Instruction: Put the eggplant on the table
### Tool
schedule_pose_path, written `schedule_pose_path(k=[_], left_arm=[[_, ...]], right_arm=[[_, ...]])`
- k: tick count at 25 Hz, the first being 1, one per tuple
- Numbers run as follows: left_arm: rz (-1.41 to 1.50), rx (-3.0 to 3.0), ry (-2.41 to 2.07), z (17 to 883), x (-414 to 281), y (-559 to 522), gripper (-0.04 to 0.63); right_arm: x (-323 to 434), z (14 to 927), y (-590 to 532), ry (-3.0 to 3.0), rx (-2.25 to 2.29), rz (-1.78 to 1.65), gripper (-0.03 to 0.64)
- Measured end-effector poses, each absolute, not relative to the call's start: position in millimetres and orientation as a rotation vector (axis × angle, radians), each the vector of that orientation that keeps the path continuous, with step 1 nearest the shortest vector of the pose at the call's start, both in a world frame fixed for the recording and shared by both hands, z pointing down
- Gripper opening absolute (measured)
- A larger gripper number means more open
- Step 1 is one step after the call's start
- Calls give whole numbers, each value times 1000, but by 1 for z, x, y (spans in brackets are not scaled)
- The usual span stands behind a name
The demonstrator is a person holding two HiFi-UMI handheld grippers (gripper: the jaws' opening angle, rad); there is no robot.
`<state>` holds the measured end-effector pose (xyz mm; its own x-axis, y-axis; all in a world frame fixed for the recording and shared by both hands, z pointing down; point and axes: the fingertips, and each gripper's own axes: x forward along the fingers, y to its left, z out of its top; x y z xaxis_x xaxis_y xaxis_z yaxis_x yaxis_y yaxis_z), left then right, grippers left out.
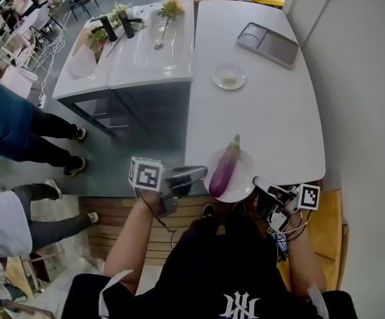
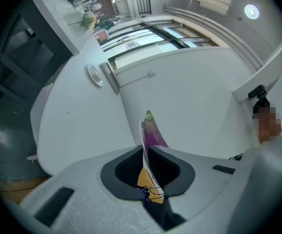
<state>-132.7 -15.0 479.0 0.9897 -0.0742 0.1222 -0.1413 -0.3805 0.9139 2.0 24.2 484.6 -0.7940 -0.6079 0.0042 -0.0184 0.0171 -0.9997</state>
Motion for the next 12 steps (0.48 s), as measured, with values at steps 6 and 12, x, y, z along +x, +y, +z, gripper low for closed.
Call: schedule_pose_path(k=[6,12], left_arm=[[95,1954,-169,485,-118,-19,34],[124,1949,-224,498,-85,-40,34]], right_arm=[[19,488,18,1873,-638,-1839,9],[51,506,-7,1890,-652,-1883,9]])
